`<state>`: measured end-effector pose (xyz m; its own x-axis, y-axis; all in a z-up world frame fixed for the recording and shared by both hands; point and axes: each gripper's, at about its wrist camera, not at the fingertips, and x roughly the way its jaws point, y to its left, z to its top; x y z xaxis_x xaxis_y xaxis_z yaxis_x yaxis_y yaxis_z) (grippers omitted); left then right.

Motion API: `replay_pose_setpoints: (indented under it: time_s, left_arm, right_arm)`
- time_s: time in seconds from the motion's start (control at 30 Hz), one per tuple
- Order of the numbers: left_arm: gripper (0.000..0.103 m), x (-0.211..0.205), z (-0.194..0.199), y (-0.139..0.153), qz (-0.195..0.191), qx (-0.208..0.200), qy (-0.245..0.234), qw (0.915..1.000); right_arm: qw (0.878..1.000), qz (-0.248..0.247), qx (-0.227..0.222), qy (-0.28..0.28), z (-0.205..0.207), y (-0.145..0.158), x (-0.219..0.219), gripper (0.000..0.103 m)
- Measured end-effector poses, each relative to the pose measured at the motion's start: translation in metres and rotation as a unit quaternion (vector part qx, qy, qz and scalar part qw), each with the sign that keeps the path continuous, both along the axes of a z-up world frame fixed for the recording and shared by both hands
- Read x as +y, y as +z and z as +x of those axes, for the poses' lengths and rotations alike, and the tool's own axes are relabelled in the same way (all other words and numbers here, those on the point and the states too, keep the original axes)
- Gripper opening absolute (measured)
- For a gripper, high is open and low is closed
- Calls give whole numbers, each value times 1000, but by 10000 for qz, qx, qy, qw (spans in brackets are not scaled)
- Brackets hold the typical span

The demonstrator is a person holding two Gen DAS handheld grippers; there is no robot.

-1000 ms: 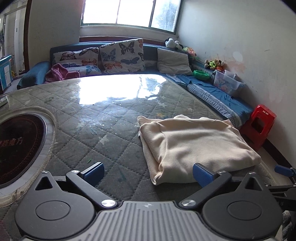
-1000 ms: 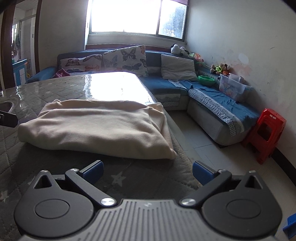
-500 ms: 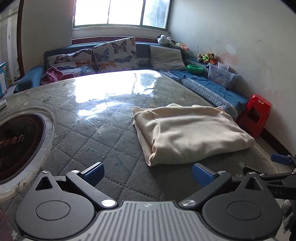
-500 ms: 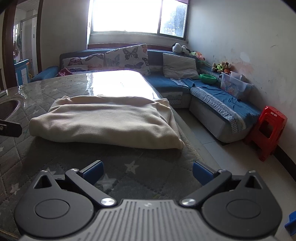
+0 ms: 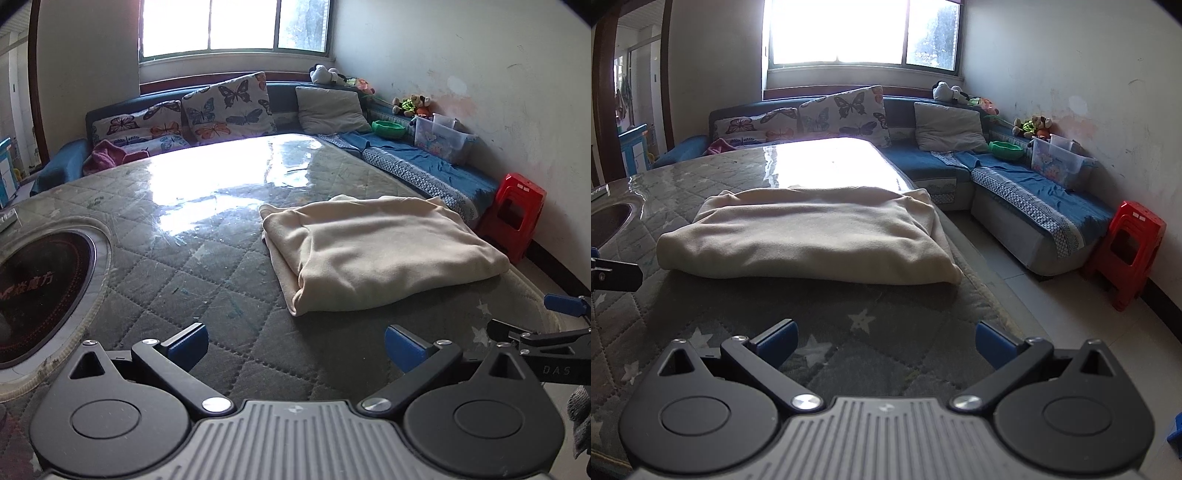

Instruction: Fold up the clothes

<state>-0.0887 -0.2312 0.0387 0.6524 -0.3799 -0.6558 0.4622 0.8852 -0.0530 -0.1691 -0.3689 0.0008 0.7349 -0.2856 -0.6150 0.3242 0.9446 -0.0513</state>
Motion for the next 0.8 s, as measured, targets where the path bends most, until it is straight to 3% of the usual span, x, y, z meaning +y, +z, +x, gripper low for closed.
replay_pose_setpoints:
  time_s: [0.8]
  left_arm:
    - [103,-2,-16,1,217,-90,-47,9997]
  right_arm:
    - [10000,62,-59,49,-7,1,9,103]
